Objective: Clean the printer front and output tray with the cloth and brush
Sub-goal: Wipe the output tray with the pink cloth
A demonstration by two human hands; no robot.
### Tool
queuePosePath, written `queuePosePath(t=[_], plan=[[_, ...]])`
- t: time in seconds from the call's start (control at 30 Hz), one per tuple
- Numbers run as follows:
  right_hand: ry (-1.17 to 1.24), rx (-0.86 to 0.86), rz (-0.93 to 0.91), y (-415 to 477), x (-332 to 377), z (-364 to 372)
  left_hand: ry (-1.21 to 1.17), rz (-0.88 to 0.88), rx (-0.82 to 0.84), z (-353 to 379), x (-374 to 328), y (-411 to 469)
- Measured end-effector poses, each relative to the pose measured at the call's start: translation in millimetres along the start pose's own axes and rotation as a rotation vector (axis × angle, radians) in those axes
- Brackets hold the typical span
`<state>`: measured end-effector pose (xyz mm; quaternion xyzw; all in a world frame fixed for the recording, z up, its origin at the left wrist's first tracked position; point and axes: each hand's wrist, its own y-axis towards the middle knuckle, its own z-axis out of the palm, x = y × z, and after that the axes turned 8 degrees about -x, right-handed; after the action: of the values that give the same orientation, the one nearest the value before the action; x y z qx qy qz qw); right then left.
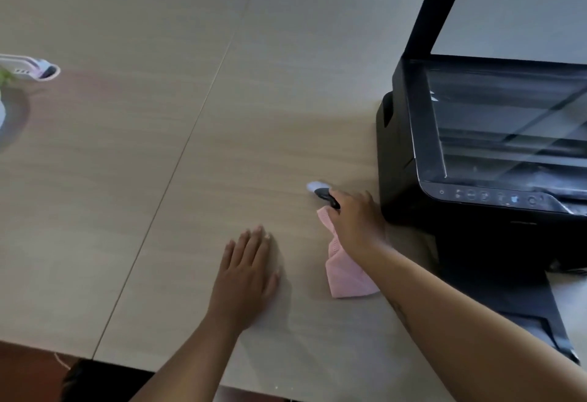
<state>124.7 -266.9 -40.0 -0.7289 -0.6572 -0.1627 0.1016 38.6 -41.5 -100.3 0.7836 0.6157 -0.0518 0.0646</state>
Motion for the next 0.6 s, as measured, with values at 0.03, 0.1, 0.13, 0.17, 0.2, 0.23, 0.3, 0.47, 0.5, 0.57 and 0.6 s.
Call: queuePosePath(t=[0.03, 0.1, 0.13, 0.17, 0.2, 0.23, 0.3, 0.47, 0.5, 0.57, 0.6], plan=[[-0.043, 0.021, 0.000, 2, 1, 4, -0.004, -0.002, -0.008, 1, -1, -1], [-0.081, 0.096, -0.007, 4, 6, 10, -0.009, -0.003, -0.017, 3, -2, -2], [-0.091, 0.140, -0.017, 5, 7, 13, -0.008, -0.004, -0.020, 4, -1, -2], [-0.106, 0.169, -0.030, 4, 7, 16, -0.008, -0.005, -0.024, 4, 0, -2], [-0.131, 0.180, -0.044, 2, 5, 18, -0.007, -0.004, -0.026, 4, 1, -2], [-0.164, 0.179, -0.056, -2, 1, 20, -0.006, -0.003, -0.027, 4, 2, -2], [-0.216, 0.177, -0.071, -9, -8, 19, -0.009, -0.001, -0.031, 4, 3, -2], [-0.268, 0.085, -0.068, -27, -20, 16, -0.007, -0.034, -0.021, 6, -2, -1], [-0.276, 0.074, -0.061, -33, -23, 16, -0.011, -0.046, -0.017, 7, -3, -1], [-0.277, 0.038, -0.060, -50, -33, 16, -0.027, -0.070, -0.010, 7, -6, -1], [-0.268, 0.015, -0.065, -59, -38, 15, -0.040, -0.076, -0.009, 7, -8, 0]])
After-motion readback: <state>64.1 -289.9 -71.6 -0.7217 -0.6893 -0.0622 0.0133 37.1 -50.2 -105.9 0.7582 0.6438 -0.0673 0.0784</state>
